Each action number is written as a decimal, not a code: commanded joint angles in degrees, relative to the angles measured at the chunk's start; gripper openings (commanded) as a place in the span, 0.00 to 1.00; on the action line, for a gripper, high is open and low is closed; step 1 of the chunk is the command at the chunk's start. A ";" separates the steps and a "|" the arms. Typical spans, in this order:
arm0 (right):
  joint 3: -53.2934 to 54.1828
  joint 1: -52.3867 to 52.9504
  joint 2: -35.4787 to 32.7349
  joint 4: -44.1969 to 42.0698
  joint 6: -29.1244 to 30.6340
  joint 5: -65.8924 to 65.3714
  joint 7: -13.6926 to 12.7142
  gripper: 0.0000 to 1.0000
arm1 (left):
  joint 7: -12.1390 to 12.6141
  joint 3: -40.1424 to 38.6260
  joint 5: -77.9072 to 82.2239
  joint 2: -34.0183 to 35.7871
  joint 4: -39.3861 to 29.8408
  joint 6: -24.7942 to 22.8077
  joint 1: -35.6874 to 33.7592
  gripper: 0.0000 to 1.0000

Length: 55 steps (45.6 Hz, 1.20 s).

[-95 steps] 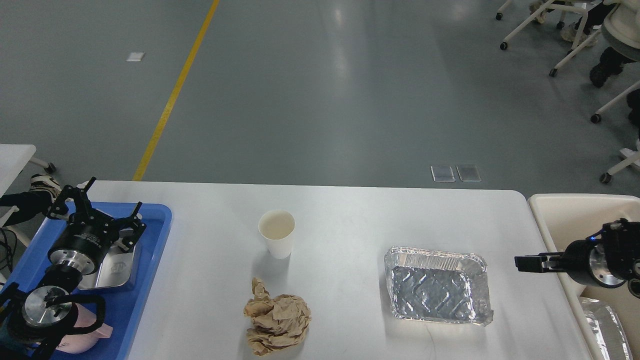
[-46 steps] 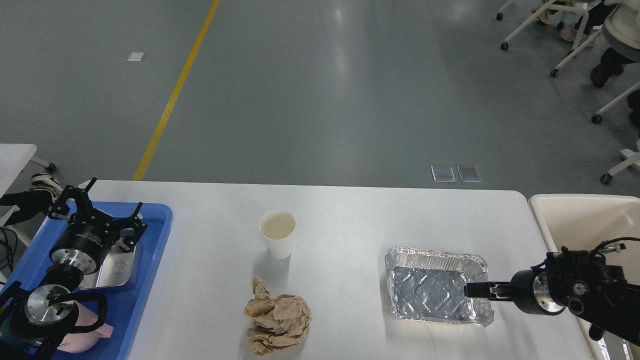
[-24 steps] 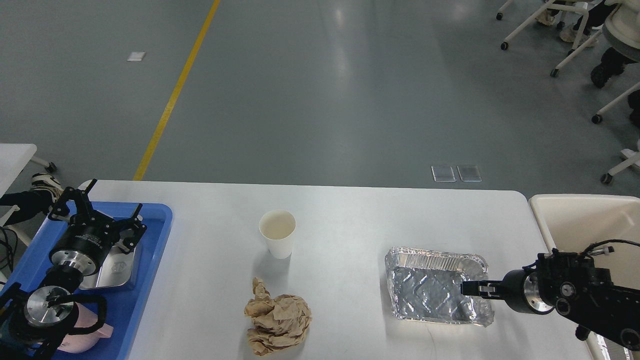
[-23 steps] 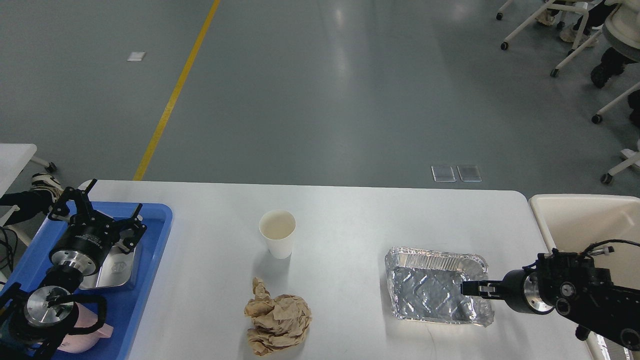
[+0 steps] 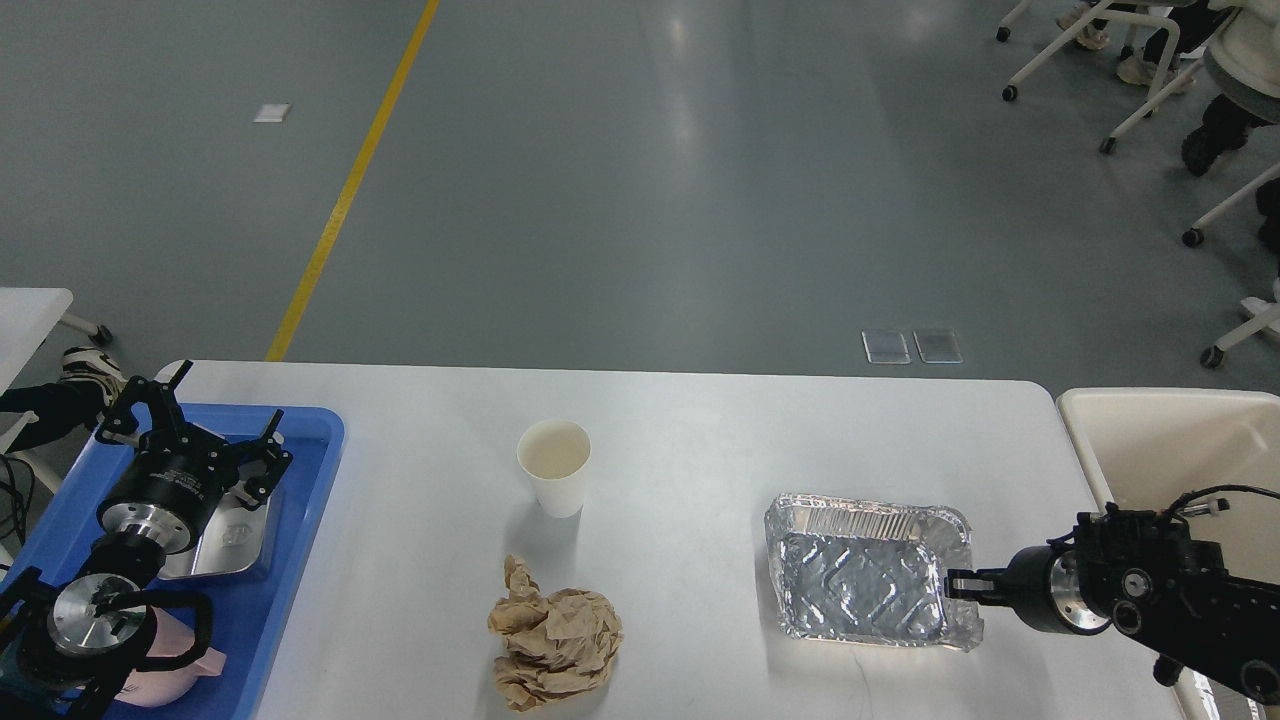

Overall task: Tidy desktop
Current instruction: 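Move the right gripper to the foil tray edge and grasp it, then lift the foil tray with the right gripper toward the table center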

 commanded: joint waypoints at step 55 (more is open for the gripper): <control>1.75 23.62 -31.67 17.53 20.75 18.34 -0.60 0.00 | 0.08 0.53 0.09 0.26 0.75 0.21 -0.35 0.97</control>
